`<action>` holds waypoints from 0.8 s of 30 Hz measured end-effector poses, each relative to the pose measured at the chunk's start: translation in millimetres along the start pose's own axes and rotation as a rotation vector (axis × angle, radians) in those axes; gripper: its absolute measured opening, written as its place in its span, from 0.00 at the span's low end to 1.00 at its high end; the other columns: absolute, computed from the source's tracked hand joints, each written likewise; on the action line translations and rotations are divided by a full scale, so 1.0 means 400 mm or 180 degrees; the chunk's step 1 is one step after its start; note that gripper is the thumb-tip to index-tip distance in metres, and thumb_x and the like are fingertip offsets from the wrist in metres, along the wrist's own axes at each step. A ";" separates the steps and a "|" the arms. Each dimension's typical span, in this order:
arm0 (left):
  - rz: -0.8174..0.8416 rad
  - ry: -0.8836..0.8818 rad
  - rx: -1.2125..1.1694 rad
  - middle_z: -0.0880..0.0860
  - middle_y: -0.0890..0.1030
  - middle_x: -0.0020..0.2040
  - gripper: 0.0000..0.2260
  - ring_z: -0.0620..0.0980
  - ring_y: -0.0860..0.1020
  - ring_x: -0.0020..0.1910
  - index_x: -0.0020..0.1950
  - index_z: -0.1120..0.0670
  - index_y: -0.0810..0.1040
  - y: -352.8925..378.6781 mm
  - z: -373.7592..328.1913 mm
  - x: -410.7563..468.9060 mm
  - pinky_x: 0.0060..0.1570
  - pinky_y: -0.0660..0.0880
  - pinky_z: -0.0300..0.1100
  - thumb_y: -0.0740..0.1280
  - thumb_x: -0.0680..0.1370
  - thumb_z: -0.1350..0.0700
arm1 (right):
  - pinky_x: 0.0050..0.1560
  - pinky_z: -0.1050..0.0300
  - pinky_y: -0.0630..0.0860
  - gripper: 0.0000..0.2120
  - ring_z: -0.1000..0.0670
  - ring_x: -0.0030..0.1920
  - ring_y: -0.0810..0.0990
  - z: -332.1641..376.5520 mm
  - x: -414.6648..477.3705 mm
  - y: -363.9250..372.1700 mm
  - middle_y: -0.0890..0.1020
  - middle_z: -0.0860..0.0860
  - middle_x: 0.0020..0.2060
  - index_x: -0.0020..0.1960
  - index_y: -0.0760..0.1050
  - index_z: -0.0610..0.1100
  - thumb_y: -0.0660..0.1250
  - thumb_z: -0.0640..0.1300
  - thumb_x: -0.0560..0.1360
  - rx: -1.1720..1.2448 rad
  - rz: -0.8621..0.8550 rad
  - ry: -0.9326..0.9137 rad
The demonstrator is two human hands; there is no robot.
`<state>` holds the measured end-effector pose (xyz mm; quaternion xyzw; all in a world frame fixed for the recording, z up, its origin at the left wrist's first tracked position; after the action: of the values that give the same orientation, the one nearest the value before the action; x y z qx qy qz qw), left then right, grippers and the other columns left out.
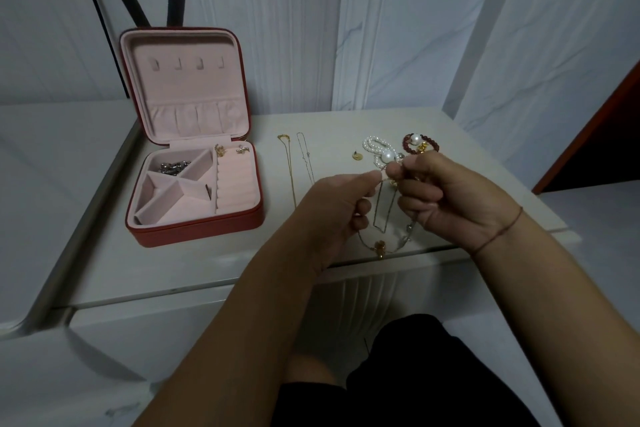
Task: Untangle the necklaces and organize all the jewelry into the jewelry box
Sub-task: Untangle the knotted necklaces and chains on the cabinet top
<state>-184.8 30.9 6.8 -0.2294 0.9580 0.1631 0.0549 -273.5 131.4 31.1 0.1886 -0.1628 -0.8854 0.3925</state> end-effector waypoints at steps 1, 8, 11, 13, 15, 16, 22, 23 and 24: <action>-0.0009 0.0036 0.0154 0.51 0.70 0.36 0.06 0.42 0.66 0.30 0.43 0.56 0.75 0.000 0.001 0.000 0.28 0.64 0.34 0.64 0.79 0.57 | 0.22 0.68 0.54 0.07 0.58 0.19 0.60 -0.002 0.000 -0.001 0.79 0.50 0.34 0.37 0.69 0.43 0.59 0.34 0.73 0.0146 0.0047 0.0024; -0.0077 0.0362 0.0605 0.44 0.73 0.25 0.08 0.40 0.66 0.24 0.41 0.56 0.77 -0.011 -0.004 -0.006 0.24 0.65 0.31 0.64 0.80 0.56 | 0.24 0.67 0.57 0.10 0.58 0.23 0.62 0.012 0.001 -0.013 0.73 0.51 0.30 0.49 0.76 0.41 0.68 0.43 0.69 -0.0743 0.0174 0.0042; -0.0147 0.0414 0.0515 0.46 0.73 0.27 0.11 0.41 0.66 0.25 0.40 0.57 0.77 -0.015 -0.002 -0.003 0.24 0.64 0.32 0.64 0.80 0.55 | 0.26 0.66 0.62 0.06 0.57 0.25 0.66 0.027 -0.014 -0.003 0.75 0.49 0.30 0.48 0.78 0.38 0.68 0.40 0.73 -0.1824 0.0178 -0.0028; -0.0129 0.0422 0.0535 0.44 0.72 0.25 0.11 0.40 0.66 0.24 0.40 0.57 0.77 -0.011 0.001 -0.002 0.24 0.64 0.31 0.64 0.80 0.55 | 0.28 0.65 0.66 0.04 0.57 0.25 0.69 0.043 -0.022 0.006 0.78 0.49 0.30 0.44 0.80 0.40 0.67 0.37 0.75 -0.2519 0.0102 -0.0168; -0.0107 0.0413 0.0581 0.44 0.71 0.22 0.10 0.39 0.65 0.23 0.40 0.57 0.77 -0.008 0.002 -0.003 0.23 0.64 0.30 0.63 0.80 0.55 | 0.30 0.65 0.70 0.05 0.56 0.26 0.71 0.060 -0.024 0.012 0.80 0.49 0.29 0.41 0.81 0.40 0.68 0.37 0.75 -0.3122 0.0003 -0.0323; -0.0125 0.0402 0.0577 0.44 0.71 0.22 0.10 0.40 0.65 0.23 0.40 0.57 0.77 -0.010 0.001 -0.003 0.23 0.64 0.31 0.64 0.80 0.54 | 0.30 0.64 0.71 0.06 0.56 0.26 0.72 0.068 -0.025 0.015 0.81 0.49 0.29 0.40 0.81 0.40 0.68 0.37 0.75 -0.3330 -0.0051 -0.0372; -0.0280 0.0382 0.0393 0.48 0.68 0.25 0.11 0.42 0.63 0.23 0.40 0.59 0.76 -0.031 -0.003 0.000 0.24 0.63 0.33 0.64 0.79 0.54 | 0.23 0.66 0.63 0.14 0.56 0.21 0.66 0.077 -0.022 0.001 0.73 0.51 0.22 0.32 0.73 0.42 0.66 0.40 0.77 -0.2619 -0.0209 -0.0273; -0.0268 0.0394 0.0321 0.48 0.68 0.26 0.11 0.42 0.63 0.23 0.40 0.58 0.75 -0.031 -0.003 0.001 0.23 0.62 0.33 0.64 0.80 0.55 | 0.23 0.66 0.61 0.16 0.56 0.21 0.64 0.077 -0.020 -0.001 0.72 0.52 0.21 0.31 0.72 0.42 0.65 0.40 0.77 -0.2413 -0.0199 -0.0251; -0.0235 0.0400 0.0269 0.49 0.68 0.27 0.10 0.42 0.62 0.23 0.40 0.58 0.75 -0.031 -0.003 0.002 0.23 0.62 0.33 0.63 0.80 0.55 | 0.23 0.66 0.60 0.16 0.56 0.21 0.63 0.076 -0.019 -0.003 0.71 0.51 0.21 0.30 0.71 0.43 0.65 0.40 0.77 -0.2242 -0.0187 -0.0227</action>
<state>-179.7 19.9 4.4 -0.2719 0.9565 0.1057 0.0103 -283.5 142.1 58.9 0.0152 0.1443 -0.9041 0.4019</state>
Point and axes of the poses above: each hand's wrist, its own x-axis towards the middle knuckle, its own y-axis out of the palm, z = x × y, the point moved 3 cm from there along x, towards the middle knuckle
